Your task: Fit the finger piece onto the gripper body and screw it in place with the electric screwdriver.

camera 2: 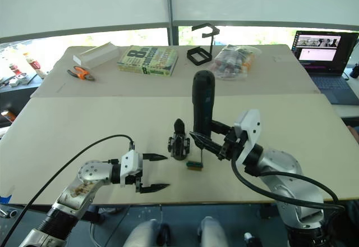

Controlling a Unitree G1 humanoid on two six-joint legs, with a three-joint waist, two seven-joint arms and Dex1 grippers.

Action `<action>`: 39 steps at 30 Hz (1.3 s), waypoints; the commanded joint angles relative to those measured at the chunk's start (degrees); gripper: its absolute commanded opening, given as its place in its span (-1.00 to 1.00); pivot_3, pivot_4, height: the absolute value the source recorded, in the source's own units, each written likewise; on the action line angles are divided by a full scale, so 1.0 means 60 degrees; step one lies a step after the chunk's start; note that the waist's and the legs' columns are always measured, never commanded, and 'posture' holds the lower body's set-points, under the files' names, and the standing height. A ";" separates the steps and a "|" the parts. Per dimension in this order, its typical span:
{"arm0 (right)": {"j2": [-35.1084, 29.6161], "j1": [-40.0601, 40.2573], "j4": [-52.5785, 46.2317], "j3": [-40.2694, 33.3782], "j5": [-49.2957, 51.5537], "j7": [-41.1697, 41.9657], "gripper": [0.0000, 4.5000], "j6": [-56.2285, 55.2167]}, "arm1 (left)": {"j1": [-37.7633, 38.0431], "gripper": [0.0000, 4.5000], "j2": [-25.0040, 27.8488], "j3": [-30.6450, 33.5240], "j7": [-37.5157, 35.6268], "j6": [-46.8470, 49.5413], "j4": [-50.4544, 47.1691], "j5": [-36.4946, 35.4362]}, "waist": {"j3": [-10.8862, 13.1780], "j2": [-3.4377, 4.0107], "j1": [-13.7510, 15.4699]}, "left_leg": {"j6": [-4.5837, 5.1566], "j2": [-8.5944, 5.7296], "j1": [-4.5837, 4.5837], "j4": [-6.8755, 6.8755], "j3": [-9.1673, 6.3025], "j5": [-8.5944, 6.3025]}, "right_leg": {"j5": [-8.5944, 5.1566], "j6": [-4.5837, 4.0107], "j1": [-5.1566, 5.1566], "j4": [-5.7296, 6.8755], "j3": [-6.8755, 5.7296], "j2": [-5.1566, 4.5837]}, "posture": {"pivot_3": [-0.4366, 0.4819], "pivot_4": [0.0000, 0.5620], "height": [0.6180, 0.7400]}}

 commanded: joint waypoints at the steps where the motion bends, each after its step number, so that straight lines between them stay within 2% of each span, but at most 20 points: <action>1: 0.0064 -0.0035 -0.0337 -0.0118 0.0212 0.0070 -0.15 -0.0309 | -0.0125 1.00 -0.0002 0.0070 -0.0024 0.0032 -0.0333 -0.0063 | 0.0000 0.0000 -0.0001 | 0.0000 0.0000 0.0000 0.0000 0.0000 0.0000 | 0.0000 0.0000 0.0000 0.0000 0.0000 0.0000 | -0.05 -0.47 1.00; 24: -0.0027 0.0254 -0.0478 -0.0312 0.0363 0.0208 -0.15 -0.0273 | -0.0222 1.00 -0.0005 0.0109 -0.0008 0.0136 -0.0382 -0.0057 | 0.0000 0.0000 -0.0002 | 0.0001 0.0003 -0.0002 0.0000 -0.0002 0.0000 | 0.0000 0.0000 0.0000 -0.0004 -0.0003 0.0001 | -0.05 -0.47 1.00; 31: -0.0019 -0.0306 -0.0552 -0.0534 0.0760 -0.0157 -0.15 -0.0064 | -0.0212 1.00 -0.0002 0.0122 0.0002 0.0137 -0.0384 -0.0061 | 0.0000 0.0000 -0.0003 | 0.0001 0.0003 -0.0002 0.0000 -0.0002 0.0000 | 0.0000 0.0000 -0.0001 -0.0004 -0.0002 0.0000 | -0.05 -0.47 1.00; 39: -0.0107 -0.0328 -0.0471 -0.0410 0.0662 -0.0213 -0.15 -0.0082 | -0.0148 1.00 0.0010 0.0122 -0.0006 0.0103 -0.0435 -0.0070 | 0.0000 -0.0001 0.0001 | 0.0001 0.0003 -0.0009 0.0000 -0.0006 0.0000 | 0.0001 -0.0001 0.0001 -0.0012 -0.0012 -0.0001 | -0.05 -0.47 1.00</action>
